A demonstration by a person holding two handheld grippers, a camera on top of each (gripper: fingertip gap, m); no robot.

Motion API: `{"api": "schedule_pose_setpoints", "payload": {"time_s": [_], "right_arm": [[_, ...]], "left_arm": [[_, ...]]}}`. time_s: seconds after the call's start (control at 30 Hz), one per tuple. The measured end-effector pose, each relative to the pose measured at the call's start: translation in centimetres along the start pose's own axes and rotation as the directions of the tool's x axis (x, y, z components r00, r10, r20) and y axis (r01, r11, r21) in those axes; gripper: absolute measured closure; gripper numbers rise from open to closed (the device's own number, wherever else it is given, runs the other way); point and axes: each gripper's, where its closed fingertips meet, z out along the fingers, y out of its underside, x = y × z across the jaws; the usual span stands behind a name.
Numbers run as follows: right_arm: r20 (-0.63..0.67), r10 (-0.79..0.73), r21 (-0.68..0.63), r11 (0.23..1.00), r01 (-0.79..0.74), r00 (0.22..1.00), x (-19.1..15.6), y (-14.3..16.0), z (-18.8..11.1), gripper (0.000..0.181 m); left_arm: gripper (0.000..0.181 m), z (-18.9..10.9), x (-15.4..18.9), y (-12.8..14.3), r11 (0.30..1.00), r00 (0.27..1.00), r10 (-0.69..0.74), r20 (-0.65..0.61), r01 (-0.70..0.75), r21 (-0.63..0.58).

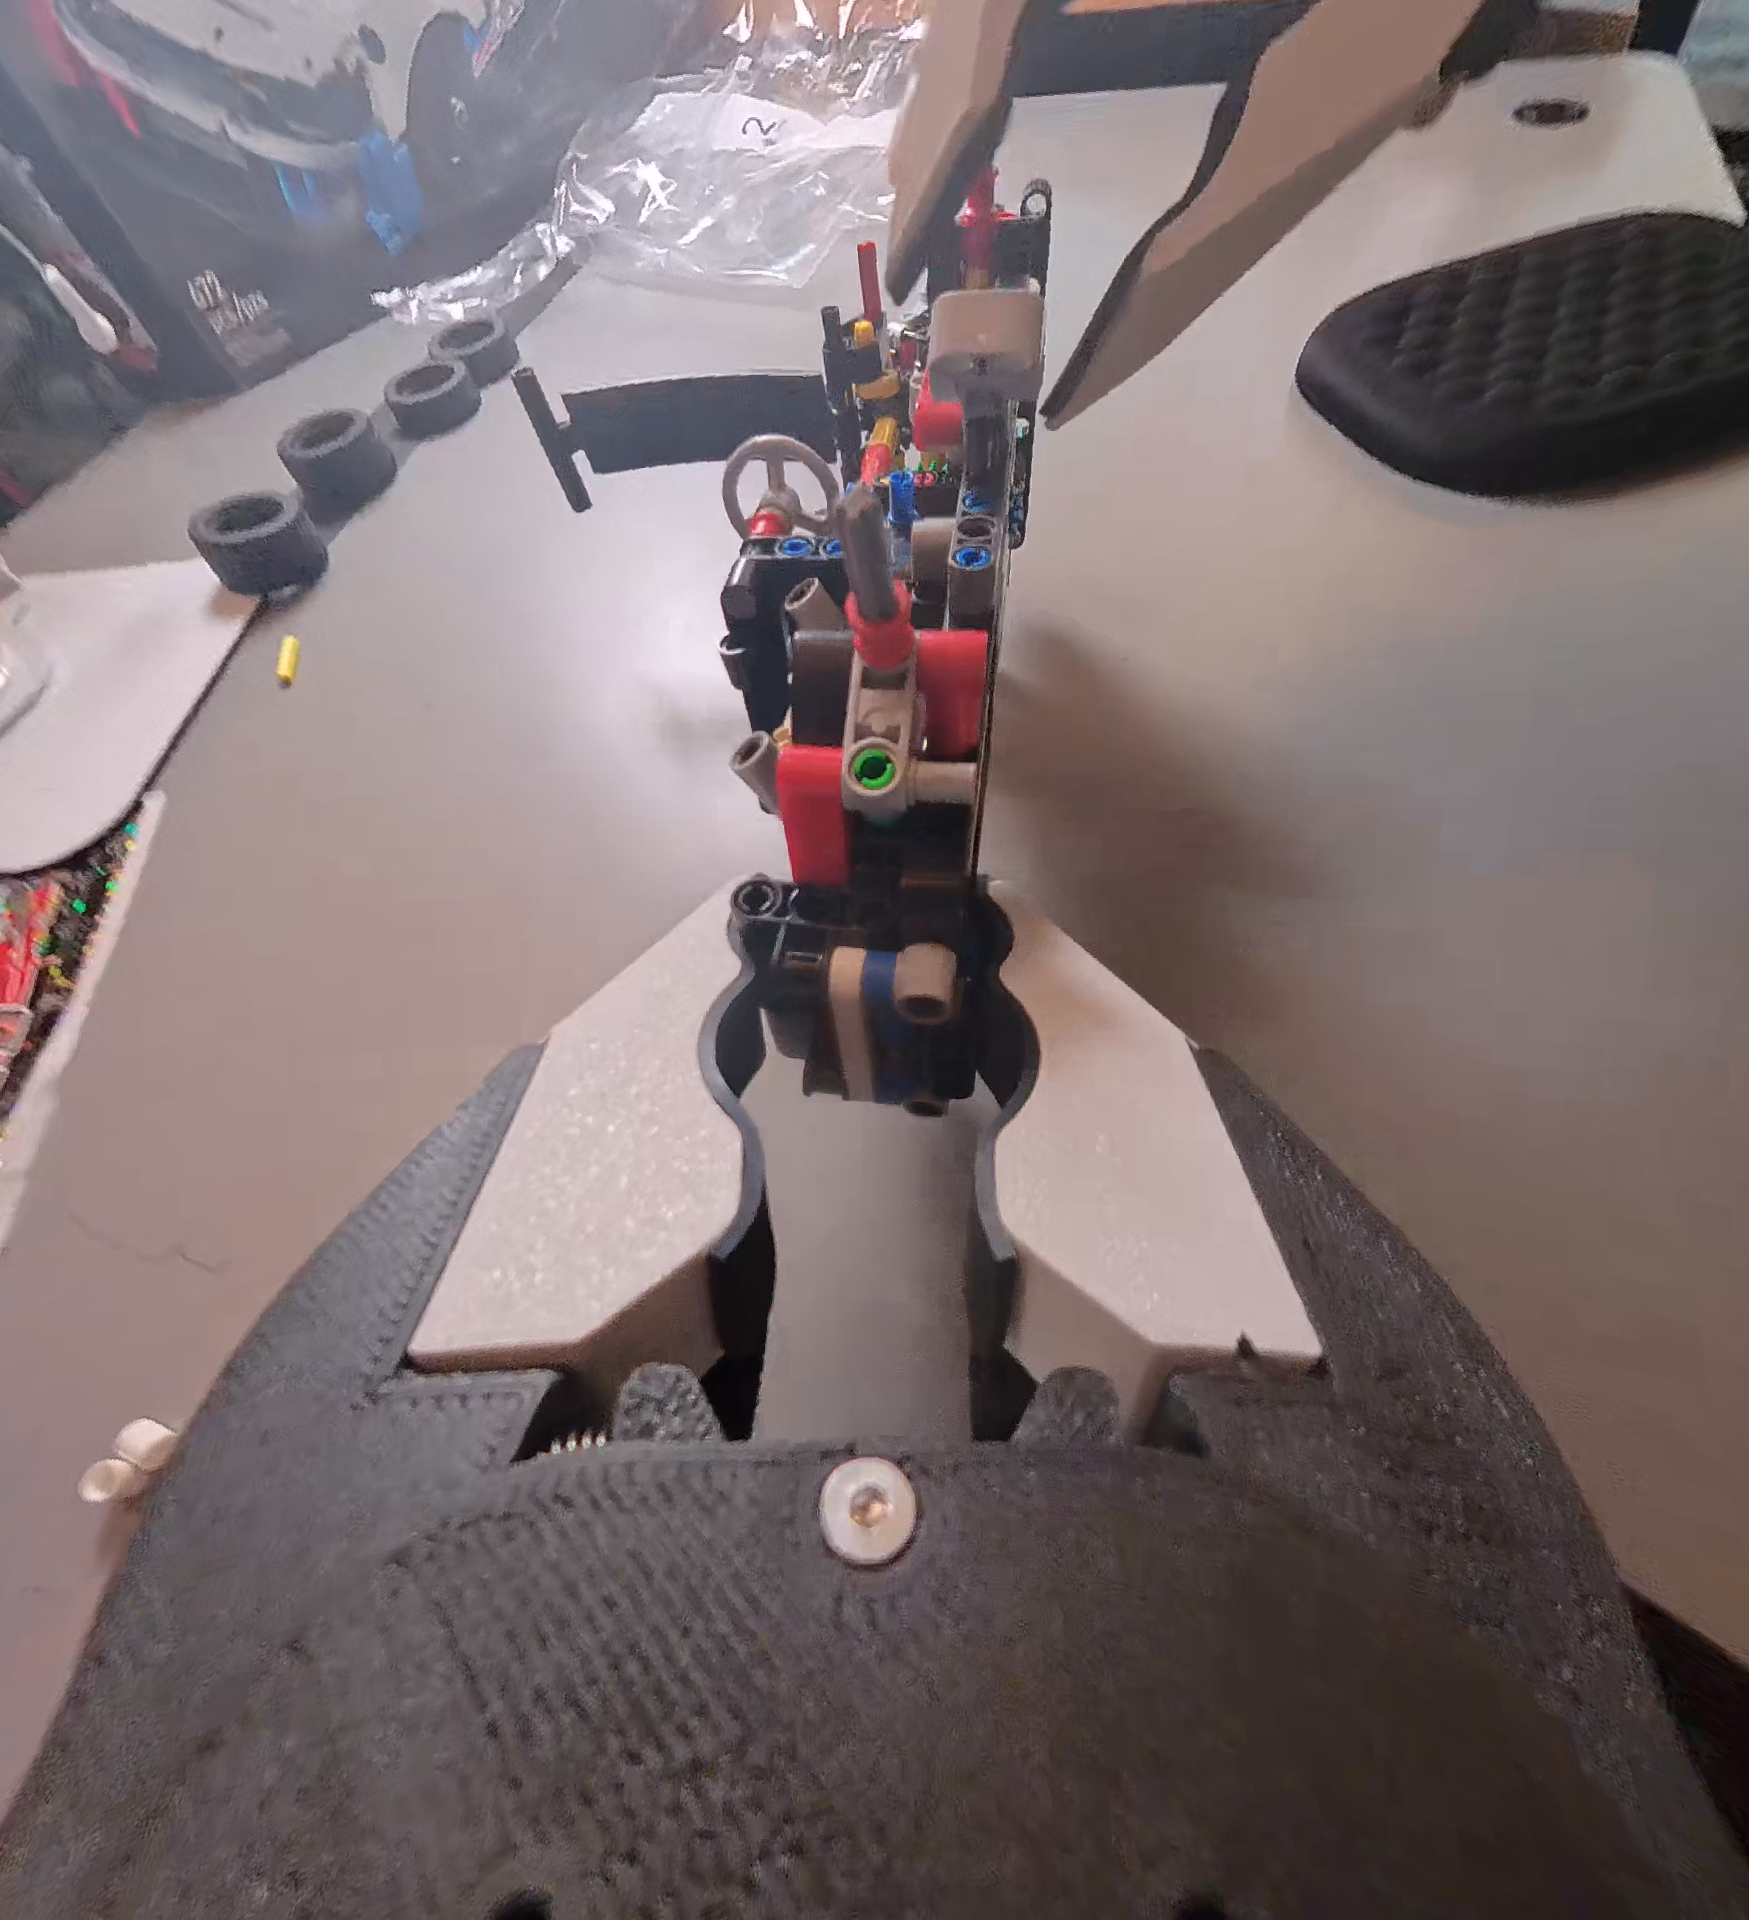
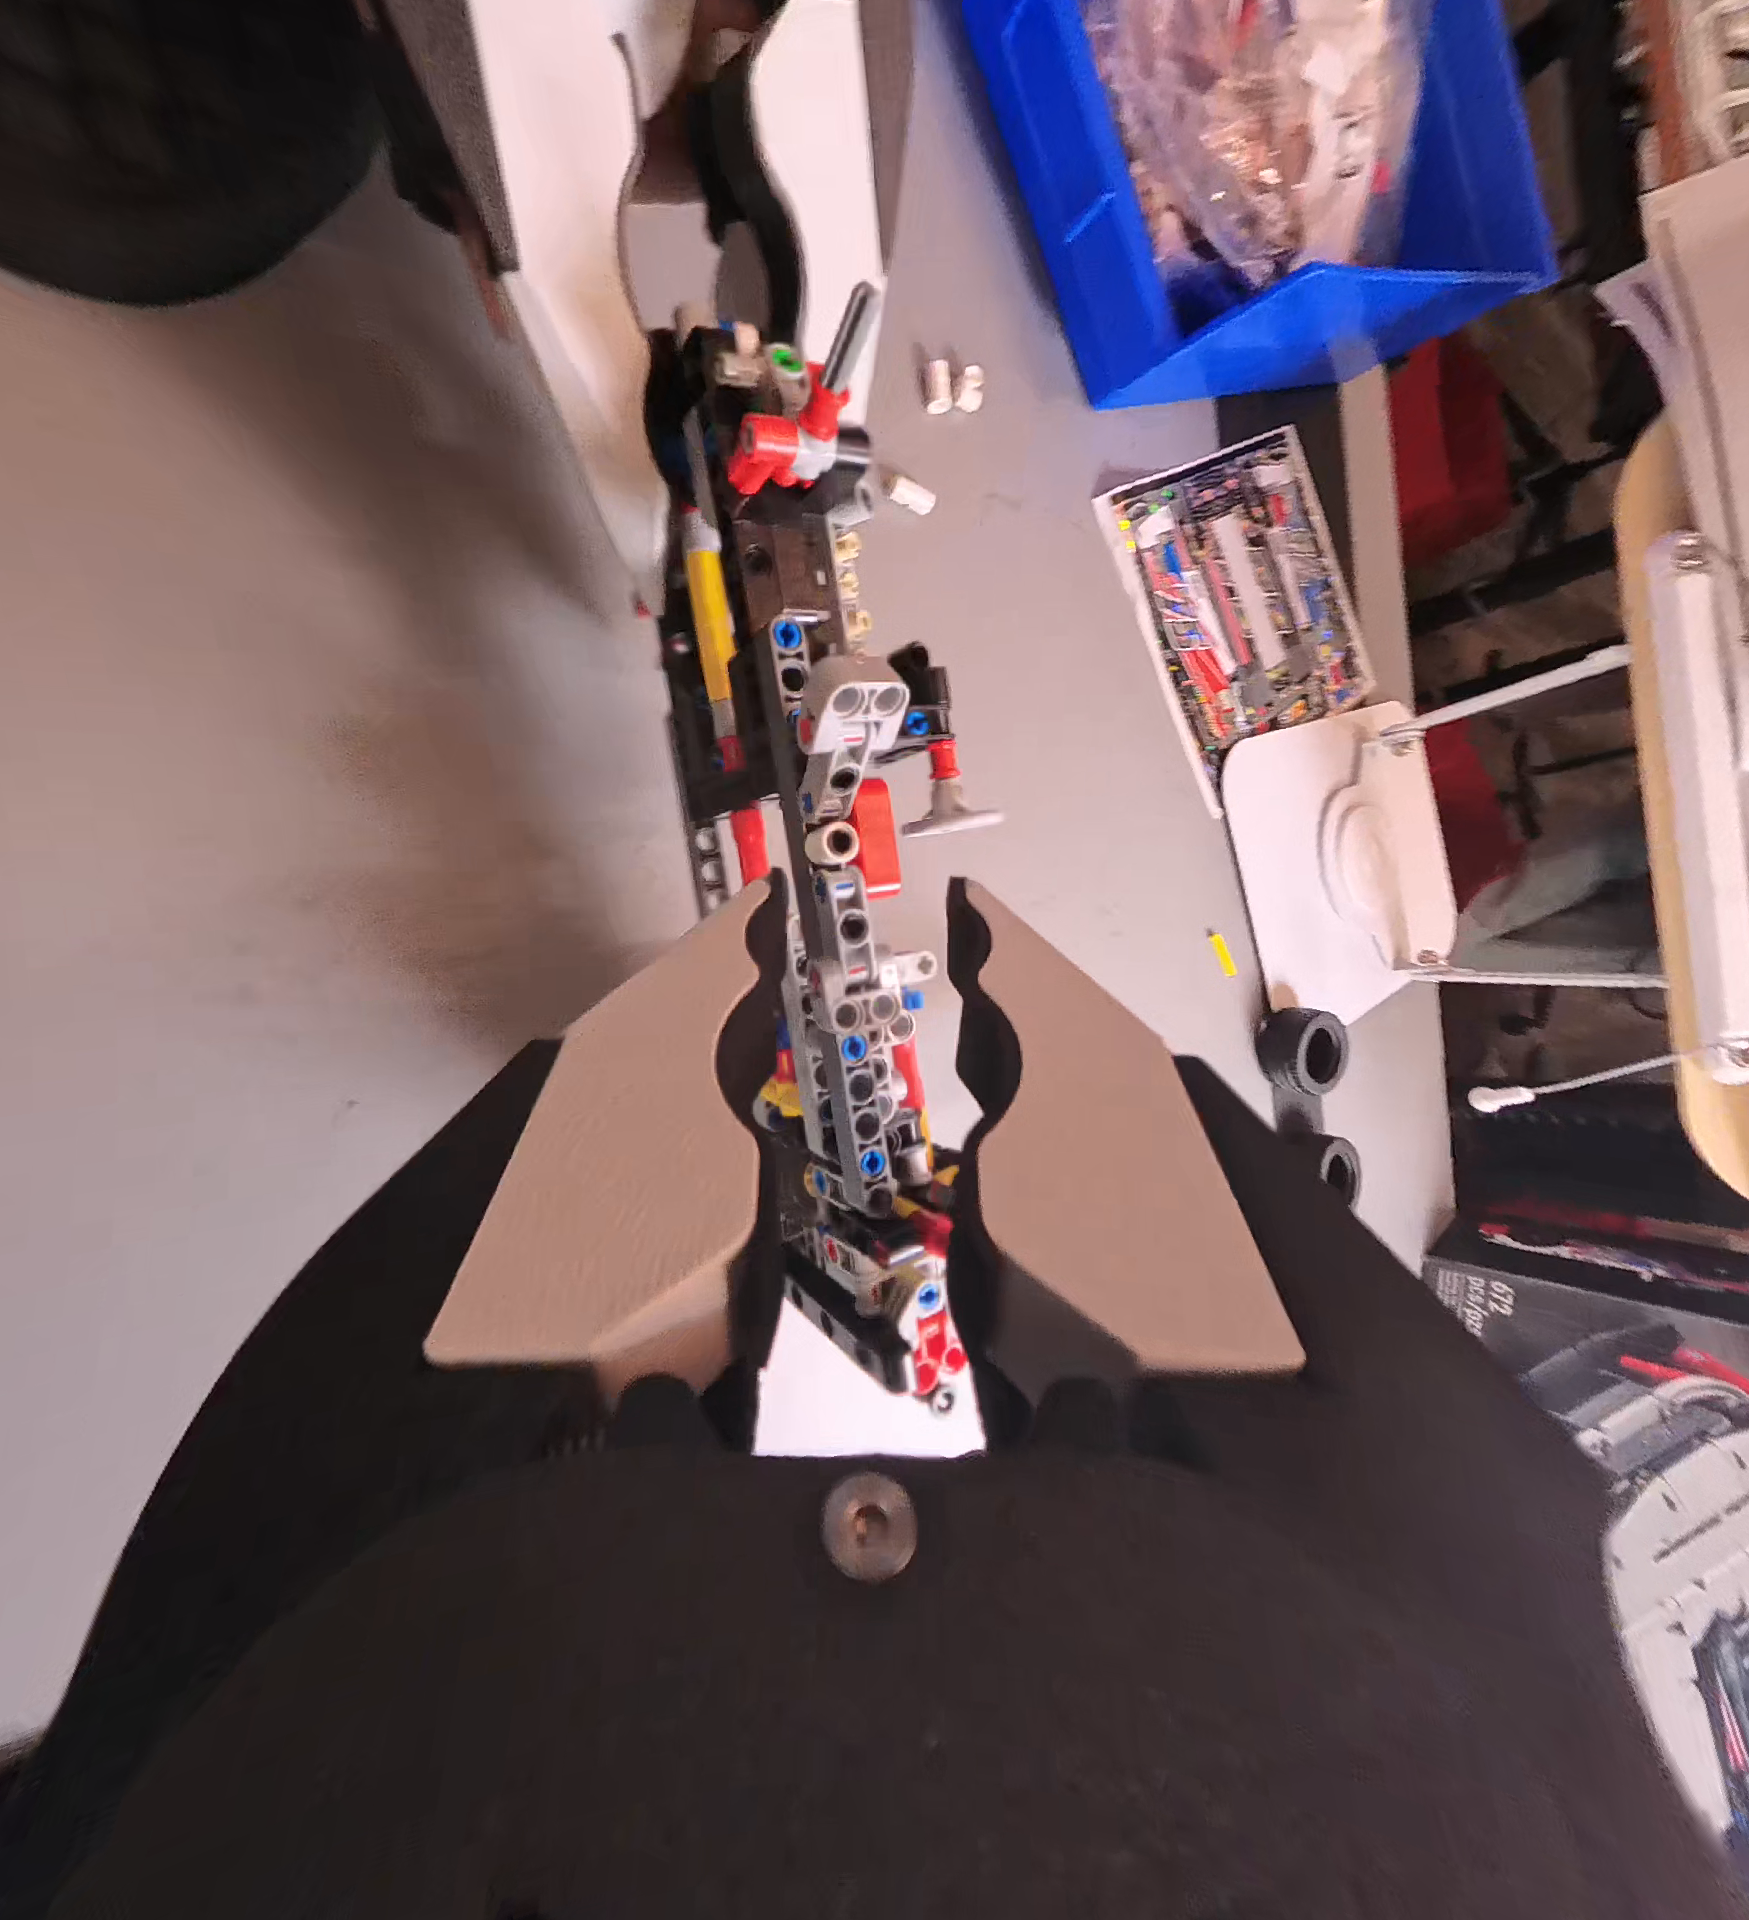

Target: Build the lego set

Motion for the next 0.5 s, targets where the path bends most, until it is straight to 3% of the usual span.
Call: {"api": "schedule_pose_setpoints", "payload": {"time_s": [0.13,0.2,0.5], "right_arm": [[0.102,-0.019,-0.034,0.999,0.022,0.995,-1.5,-0.1,0.6,0.151],[0.132,-0.035,-0.053,0.998,0.042,0.991,-1.8,0.0,0.8,0.161],[0.162,-0.013,-0.092,0.995,0.028,0.987,-2.5,0.0,0.9,0.166]], "left_arm": [[0.146,0.1,0.2,-0.2,0.99,0.99,0.139,0.028,-0.14,0.015],[0.146,0.1,0.3,-0.2,0.984,0.983,0.179,0.046,-0.179,0.007],[0.139,0.0,0.2,-0.2,0.982,0.981,0.187,0.053,-0.189,0.026]]}}
